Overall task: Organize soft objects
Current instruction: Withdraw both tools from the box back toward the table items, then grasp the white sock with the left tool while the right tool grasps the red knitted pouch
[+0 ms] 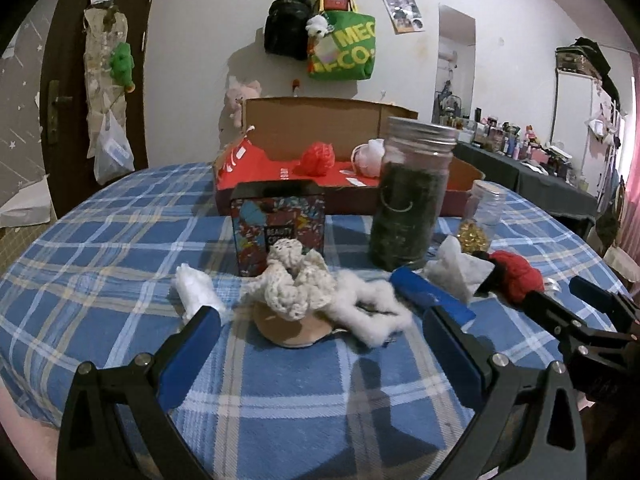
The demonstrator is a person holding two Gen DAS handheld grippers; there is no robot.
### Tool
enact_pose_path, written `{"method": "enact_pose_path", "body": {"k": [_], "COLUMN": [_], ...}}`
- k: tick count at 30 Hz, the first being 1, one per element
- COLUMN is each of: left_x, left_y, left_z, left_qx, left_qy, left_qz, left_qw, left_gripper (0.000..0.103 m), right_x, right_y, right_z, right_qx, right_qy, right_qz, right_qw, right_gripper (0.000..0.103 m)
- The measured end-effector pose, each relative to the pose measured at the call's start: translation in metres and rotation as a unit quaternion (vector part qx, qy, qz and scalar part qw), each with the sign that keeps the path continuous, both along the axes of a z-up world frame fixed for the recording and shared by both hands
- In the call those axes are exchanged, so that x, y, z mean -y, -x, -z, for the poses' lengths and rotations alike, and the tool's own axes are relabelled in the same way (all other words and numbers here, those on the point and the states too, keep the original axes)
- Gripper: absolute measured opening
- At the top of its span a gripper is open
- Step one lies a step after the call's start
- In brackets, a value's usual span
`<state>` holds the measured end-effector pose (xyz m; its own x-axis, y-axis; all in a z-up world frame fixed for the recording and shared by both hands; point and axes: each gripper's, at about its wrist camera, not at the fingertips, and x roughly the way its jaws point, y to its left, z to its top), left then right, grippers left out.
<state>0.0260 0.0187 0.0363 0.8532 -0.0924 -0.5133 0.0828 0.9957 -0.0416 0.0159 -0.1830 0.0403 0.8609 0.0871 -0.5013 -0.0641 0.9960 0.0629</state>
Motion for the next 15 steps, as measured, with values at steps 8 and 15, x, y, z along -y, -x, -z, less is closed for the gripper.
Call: {"method": "enact_pose_path", "body": {"k": [8, 15], "left_x": [-0.026, -0.071], "left_y": [-0.012, -0.026], "left_z": [-0.014, -0.024], "left_qx": [-0.009, -0.026], "left_qy": [-0.003, 0.003], "left_qz": [-0.015, -0.048], "left_qw": [0.9998, 0.9985], "left_gripper": [0.103, 0.103], "right_x": [0.01, 0.031], "right_y": [-0.013, -0.024], "right_z": [0.0, 0.0], "right_qx": [-0.016, -0.026], "right_qy": [-0.006, -0.016], "right_qz": [0.006, 0.021], "right_qw": [1.0, 0.999], "right_gripper": [0.101, 0.101]}}
